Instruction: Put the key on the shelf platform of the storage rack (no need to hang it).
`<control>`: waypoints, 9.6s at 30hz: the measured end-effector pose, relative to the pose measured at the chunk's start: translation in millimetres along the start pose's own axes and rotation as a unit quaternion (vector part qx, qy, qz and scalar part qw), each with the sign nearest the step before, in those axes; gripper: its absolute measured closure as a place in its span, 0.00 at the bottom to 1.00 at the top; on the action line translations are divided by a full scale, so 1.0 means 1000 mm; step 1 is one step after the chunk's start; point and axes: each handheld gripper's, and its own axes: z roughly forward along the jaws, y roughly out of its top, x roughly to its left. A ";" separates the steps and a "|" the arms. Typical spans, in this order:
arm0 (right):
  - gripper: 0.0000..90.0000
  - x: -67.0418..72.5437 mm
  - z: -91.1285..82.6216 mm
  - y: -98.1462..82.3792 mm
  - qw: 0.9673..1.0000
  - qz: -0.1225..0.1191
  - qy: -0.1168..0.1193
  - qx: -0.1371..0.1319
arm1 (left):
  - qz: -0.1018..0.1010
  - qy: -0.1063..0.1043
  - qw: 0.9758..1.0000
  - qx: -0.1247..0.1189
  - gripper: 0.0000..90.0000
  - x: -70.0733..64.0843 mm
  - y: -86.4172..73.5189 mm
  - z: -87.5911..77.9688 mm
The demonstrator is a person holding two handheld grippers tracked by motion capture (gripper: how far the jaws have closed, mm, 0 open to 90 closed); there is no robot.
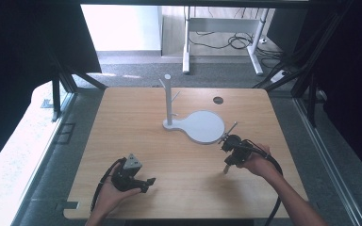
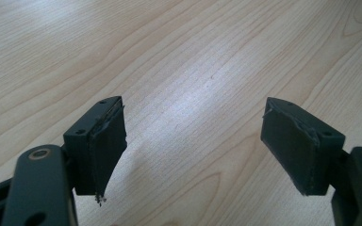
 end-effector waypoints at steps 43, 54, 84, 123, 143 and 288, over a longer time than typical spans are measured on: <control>1.00 -0.012 -0.026 0.043 1.000 -0.013 -0.020 -0.010 | -0.001 -0.003 1.000 0.003 0.25 0.000 0.000 0.000; 1.00 -0.020 -0.021 0.055 1.000 -0.004 -0.017 -0.013 | -0.001 -0.003 1.000 0.002 0.25 0.001 -0.001 0.000; 1.00 -0.032 -0.019 0.078 0.999 0.013 -0.020 -0.023 | 0.000 -0.004 1.000 0.004 0.25 0.001 -0.001 0.000; 1.00 -0.050 -0.020 0.100 0.998 0.036 -0.023 -0.037 | 0.001 -0.003 1.000 0.005 0.25 0.002 -0.001 0.000; 1.00 -0.066 -0.007 0.114 0.998 0.055 -0.016 -0.040 | 0.002 -0.005 1.000 0.007 0.25 0.002 -0.001 0.000; 0.51 -0.020 0.011 -0.021 0.977 0.076 0.032 -0.197 | 0.007 -0.008 1.000 0.018 0.25 0.000 -0.003 0.007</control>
